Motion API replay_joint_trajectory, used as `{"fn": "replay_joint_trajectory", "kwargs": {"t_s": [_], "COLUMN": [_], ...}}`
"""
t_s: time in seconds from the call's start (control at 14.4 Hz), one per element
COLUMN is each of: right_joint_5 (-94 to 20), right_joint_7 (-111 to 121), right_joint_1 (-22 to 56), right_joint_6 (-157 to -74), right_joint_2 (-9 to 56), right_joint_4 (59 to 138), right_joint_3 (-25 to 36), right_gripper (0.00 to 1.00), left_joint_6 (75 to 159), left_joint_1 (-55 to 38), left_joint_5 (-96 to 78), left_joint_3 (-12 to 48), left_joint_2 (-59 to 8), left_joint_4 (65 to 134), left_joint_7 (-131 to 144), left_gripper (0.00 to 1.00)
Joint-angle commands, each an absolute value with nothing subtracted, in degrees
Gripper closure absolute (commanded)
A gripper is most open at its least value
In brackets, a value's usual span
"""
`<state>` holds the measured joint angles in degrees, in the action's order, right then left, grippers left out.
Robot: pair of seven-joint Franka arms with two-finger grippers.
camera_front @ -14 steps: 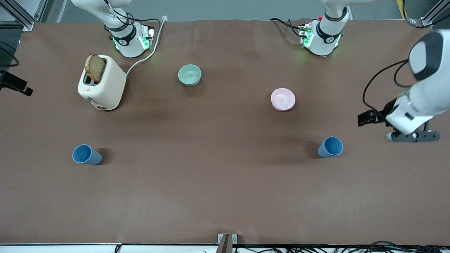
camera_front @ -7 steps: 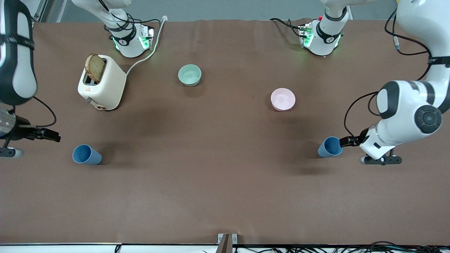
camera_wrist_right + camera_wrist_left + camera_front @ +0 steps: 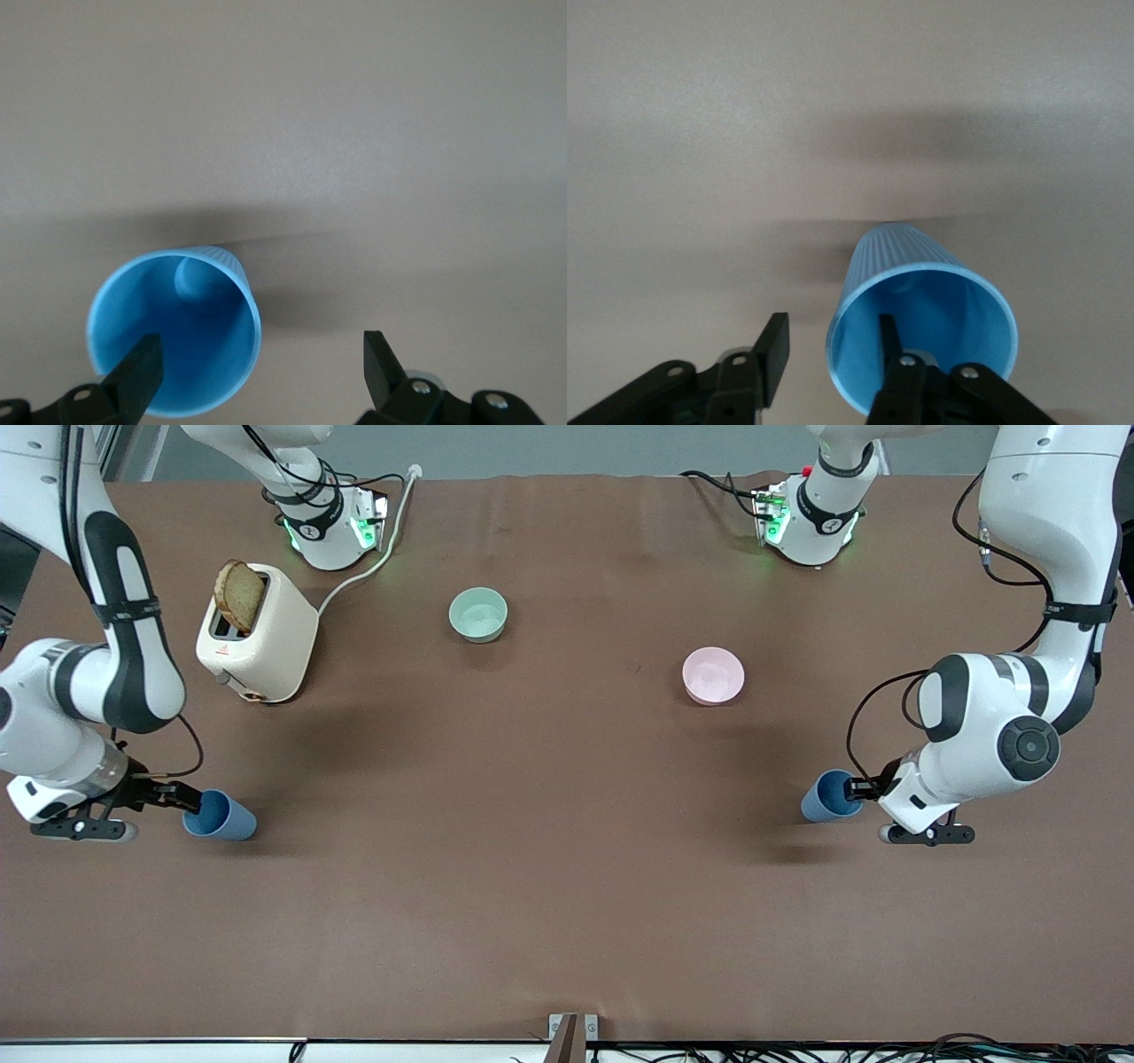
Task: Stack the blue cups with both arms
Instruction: 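Grasp the blue cups with the right gripper and the left gripper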
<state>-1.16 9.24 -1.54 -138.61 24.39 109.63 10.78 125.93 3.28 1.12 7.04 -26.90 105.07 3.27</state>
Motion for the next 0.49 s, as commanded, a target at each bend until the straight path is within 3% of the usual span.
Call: {"fn": "replay_joint_trajectory", "kwargs": {"t_s": [0.0, 0.14, 0.21, 0.28, 0.42], "right_joint_5": [-5.3, -8.1, -8.3, -8.3, -8.3], "right_joint_7": [10.0, 10.0, 10.0, 10.2, 11.5], "right_joint_1": [-1.8, -1.8, -1.8, -1.8, -1.8], "right_joint_6": [-140.7, -141.7, -141.9, -142.0, -142.1], "right_joint_2": [25.5, 27.6, 28.4, 28.6, 28.7], "right_joint_4": [110.4, 109.3, 108.9, 108.9, 108.8], "right_joint_3": [10.5, 10.0, 9.9, 10.0, 10.0], "right_gripper": [0.01, 0.03, 0.04, 0.10, 0.35], "left_joint_6": [126.7, 126.7, 126.7, 126.0, 125.0], "left_joint_1": [3.2, 3.3, 3.2, 2.7, 2.6], "left_joint_5": [0.8, 0.8, 0.8, 0.7, 0.6], "left_joint_3": [6.9, 7.0, 7.1, 7.7, 12.0], "left_joint_2": [-27.2, -26.8, -26.3, -24.9, -22.6], "left_joint_4": [105.4, 105.3, 105.0, 104.9, 104.6], "left_joint_7": [2.2, 2.2, 2.7, 3.5, 8.6], "left_gripper": [0.81, 1.00, 1.00, 1.00, 1.00]}}
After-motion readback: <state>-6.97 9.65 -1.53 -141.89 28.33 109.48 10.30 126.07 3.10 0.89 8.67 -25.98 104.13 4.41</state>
